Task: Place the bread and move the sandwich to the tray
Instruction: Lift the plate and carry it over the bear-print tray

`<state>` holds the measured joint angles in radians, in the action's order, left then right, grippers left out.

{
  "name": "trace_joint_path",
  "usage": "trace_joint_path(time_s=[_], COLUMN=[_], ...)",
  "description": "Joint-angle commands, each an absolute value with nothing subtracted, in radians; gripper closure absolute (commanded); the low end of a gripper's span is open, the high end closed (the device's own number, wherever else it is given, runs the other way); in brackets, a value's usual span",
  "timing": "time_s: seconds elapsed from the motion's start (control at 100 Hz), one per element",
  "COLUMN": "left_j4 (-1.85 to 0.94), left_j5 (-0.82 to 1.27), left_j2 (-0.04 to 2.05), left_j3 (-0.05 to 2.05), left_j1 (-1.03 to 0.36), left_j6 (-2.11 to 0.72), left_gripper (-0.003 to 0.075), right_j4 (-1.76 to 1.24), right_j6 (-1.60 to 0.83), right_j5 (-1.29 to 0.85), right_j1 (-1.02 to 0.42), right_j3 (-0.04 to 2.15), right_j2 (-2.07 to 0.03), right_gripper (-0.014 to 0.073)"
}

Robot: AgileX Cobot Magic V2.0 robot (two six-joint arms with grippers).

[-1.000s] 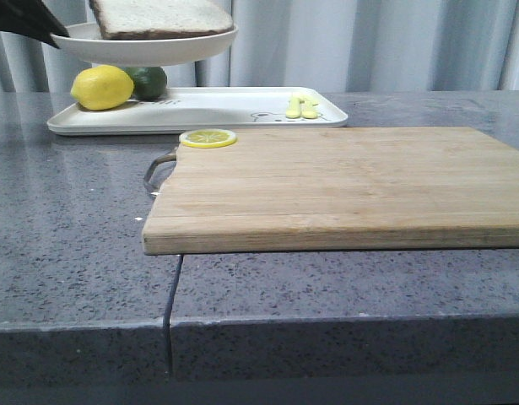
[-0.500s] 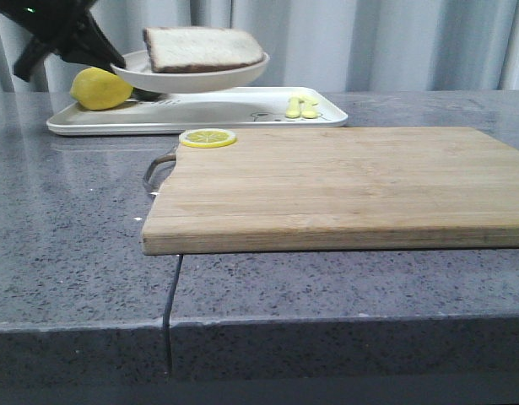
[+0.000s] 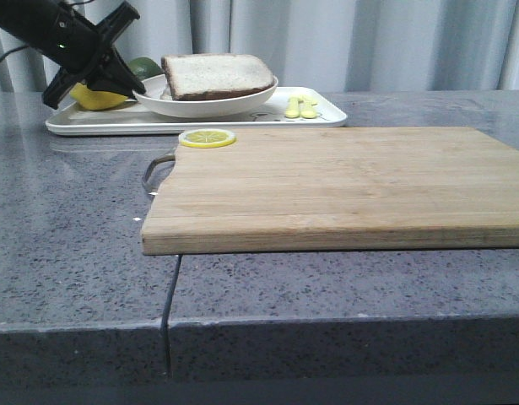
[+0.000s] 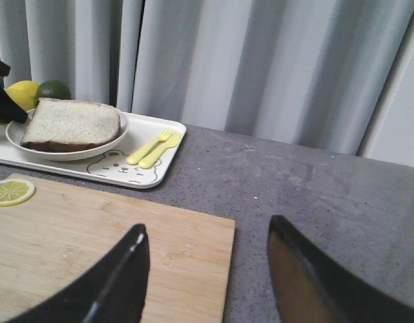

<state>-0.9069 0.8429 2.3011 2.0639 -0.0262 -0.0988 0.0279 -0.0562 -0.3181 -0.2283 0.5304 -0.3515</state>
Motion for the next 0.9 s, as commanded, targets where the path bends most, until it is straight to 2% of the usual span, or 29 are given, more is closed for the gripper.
trace_joint_path(time_s=[0.0,0.89], left_j4=[-1.012,-0.883], left_j5=[0.800,0.798], left_j2=[2.236,2.237], left_j3=[2.108,2.108], left_j1=[-0.030,-0.035], left_j6=[-0.086,0.017], left_gripper=[0.0739,0.0740], right_j4=[0.027,0.027], right_j6=[-0.053,-0.053], right_j5=[-0.241,-0.241], right_j1=[-0.221,-0.221], right_j3=[0.557,0.557], right_j2=[-0.357,-0.357], right_gripper=[0.0187,0.0187])
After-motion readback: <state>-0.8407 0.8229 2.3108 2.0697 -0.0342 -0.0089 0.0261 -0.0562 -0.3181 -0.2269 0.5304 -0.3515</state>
